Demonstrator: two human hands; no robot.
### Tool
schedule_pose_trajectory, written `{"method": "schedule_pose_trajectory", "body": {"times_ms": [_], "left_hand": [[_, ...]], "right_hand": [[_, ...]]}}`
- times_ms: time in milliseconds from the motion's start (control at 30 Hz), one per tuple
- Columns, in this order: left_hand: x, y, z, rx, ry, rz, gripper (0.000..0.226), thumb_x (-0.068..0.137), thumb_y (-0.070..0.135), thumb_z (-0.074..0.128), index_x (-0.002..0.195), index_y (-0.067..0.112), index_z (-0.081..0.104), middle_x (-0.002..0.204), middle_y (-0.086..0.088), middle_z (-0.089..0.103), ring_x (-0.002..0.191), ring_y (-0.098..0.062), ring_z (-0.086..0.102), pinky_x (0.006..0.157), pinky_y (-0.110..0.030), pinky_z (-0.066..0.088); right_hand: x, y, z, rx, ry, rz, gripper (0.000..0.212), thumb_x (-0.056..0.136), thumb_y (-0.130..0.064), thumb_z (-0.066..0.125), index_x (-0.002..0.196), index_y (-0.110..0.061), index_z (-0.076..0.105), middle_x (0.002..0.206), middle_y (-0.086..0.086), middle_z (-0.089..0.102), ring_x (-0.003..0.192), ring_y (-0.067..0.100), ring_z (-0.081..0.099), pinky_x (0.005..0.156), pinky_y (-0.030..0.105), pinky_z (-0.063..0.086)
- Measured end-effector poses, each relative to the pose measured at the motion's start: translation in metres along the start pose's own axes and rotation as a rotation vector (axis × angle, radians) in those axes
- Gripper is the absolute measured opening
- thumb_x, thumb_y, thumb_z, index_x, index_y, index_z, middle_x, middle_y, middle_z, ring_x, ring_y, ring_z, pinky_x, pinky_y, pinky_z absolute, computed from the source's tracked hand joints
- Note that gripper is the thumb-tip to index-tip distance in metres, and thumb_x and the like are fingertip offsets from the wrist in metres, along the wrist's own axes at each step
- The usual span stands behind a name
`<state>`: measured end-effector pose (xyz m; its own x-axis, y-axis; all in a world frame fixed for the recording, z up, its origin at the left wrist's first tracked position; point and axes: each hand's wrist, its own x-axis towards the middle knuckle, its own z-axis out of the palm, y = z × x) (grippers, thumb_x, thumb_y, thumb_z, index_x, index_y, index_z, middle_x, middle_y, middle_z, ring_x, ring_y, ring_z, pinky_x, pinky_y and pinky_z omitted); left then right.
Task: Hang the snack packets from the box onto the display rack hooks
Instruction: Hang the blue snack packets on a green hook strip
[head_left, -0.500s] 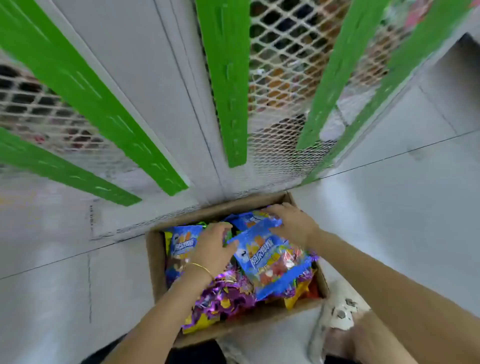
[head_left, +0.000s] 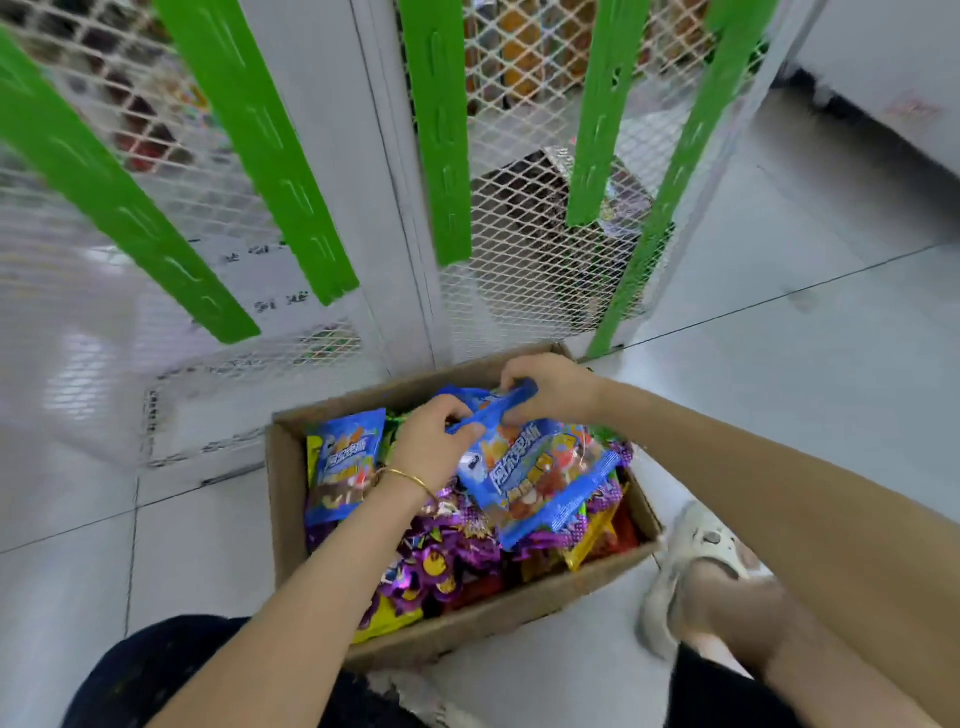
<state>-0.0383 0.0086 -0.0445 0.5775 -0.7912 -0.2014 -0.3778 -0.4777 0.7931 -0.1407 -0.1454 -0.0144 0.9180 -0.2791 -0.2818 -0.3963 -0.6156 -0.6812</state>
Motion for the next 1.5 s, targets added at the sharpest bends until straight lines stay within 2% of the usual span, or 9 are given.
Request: {"method": "schedule_pose_trajectory", "body": {"times_ms": [167, 333, 433, 633, 833, 967, 1133, 1300, 1500], "left_hand": [[-0.006, 0.017, -0.008, -0.097, -0.057, 0.005, 0.020, 0.083, 0.007, 0.065, 0.070, 0.019, 0.054, 0.071, 0.004, 0.052, 0.067, -0.012, 0.046, 0.063, -0.023, 0.036], [0.034, 0.055, -0.011, -0.103, -0.151, -0.017, 0.014, 0.085, 0.010, 0.064, 0.073, 0.016, 0.058, 0.069, 0.003, 0.056, 0.060, -0.006, 0.047, 0.051, -0.010, 0.036], [0.062, 0.084, -0.005, -0.119, -0.146, 0.014, 0.020, 0.084, 0.008, 0.064, 0.069, 0.018, 0.055, 0.068, 0.002, 0.054, 0.055, 0.001, 0.048, 0.052, -0.009, 0.036], [0.090, 0.126, 0.024, -0.168, -0.080, 0.049, 0.011, 0.086, 0.011, 0.062, 0.077, 0.015, 0.057, 0.079, -0.005, 0.057, 0.071, -0.016, 0.051, 0.069, -0.029, 0.043], [0.109, 0.150, 0.075, -0.222, -0.036, 0.002, 0.023, 0.083, 0.005, 0.064, 0.105, 0.009, 0.057, 0.097, -0.007, 0.060, 0.083, -0.016, 0.057, 0.081, -0.025, 0.046], [0.134, 0.152, 0.117, -0.160, 0.006, -0.031, 0.036, 0.086, 0.001, 0.059, 0.120, 0.000, 0.053, 0.118, -0.016, 0.057, 0.095, -0.019, 0.057, 0.084, -0.021, 0.043], [0.171, 0.148, 0.172, -0.194, 0.086, -0.064, 0.041, 0.089, 0.000, 0.054, 0.129, 0.000, 0.046, 0.132, -0.015, 0.050, 0.119, -0.026, 0.051, 0.103, -0.037, 0.041], [0.198, 0.136, 0.204, -0.180, 0.168, -0.037, 0.038, 0.089, 0.001, 0.052, 0.126, 0.004, 0.047, 0.129, -0.009, 0.052, 0.119, -0.022, 0.050, 0.103, -0.037, 0.041], [0.215, 0.119, 0.221, -0.148, 0.265, 0.007, 0.035, 0.086, 0.002, 0.055, 0.120, 0.006, 0.048, 0.121, -0.009, 0.055, 0.113, -0.023, 0.054, 0.098, -0.045, 0.045]], "right_hand": [[-0.015, -0.002, -0.014, 0.275, -0.092, 0.059, 0.012, 0.084, -0.011, 0.068, 0.093, -0.004, 0.070, 0.078, -0.001, 0.062, 0.065, 0.003, 0.054, 0.059, 0.010, 0.042], [-0.002, 0.025, -0.047, 0.474, -0.101, 0.156, 0.002, 0.085, -0.015, 0.067, 0.084, -0.014, 0.068, 0.092, 0.018, 0.067, 0.080, 0.022, 0.060, 0.075, 0.041, 0.048], [-0.001, 0.036, -0.080, 0.545, -0.074, 0.198, 0.010, 0.086, -0.014, 0.065, 0.077, -0.018, 0.065, 0.076, 0.002, 0.068, 0.068, 0.012, 0.064, 0.063, 0.026, 0.052], [-0.015, 0.053, -0.137, 0.422, 0.077, 0.194, 0.017, 0.087, -0.015, 0.065, 0.071, -0.021, 0.061, 0.071, -0.004, 0.064, 0.063, 0.006, 0.061, 0.051, 0.012, 0.046], [-0.024, 0.111, -0.175, 0.292, 0.182, 0.258, 0.007, 0.085, -0.019, 0.068, 0.087, -0.015, 0.064, 0.086, -0.001, 0.062, 0.077, 0.013, 0.059, 0.055, 0.013, 0.044], [-0.028, 0.165, -0.177, 0.284, 0.245, 0.298, 0.016, 0.084, -0.011, 0.068, 0.093, 0.002, 0.067, 0.079, 0.008, 0.058, 0.064, 0.014, 0.051, 0.045, 0.008, 0.036], [-0.009, 0.231, -0.147, 0.249, 0.321, 0.337, 0.017, 0.083, -0.012, 0.067, 0.090, 0.004, 0.068, 0.079, 0.014, 0.058, 0.072, 0.020, 0.050, 0.060, 0.026, 0.039], [0.022, 0.256, -0.127, 0.254, 0.383, 0.246, 0.017, 0.088, -0.011, 0.060, 0.095, 0.002, 0.068, 0.093, 0.015, 0.065, 0.083, 0.026, 0.057, 0.079, 0.036, 0.045], [0.045, 0.271, -0.112, 0.358, 0.504, 0.210, 0.015, 0.089, -0.009, 0.058, 0.098, 0.001, 0.065, 0.093, 0.019, 0.066, 0.086, 0.028, 0.059, 0.078, 0.037, 0.046]]}}
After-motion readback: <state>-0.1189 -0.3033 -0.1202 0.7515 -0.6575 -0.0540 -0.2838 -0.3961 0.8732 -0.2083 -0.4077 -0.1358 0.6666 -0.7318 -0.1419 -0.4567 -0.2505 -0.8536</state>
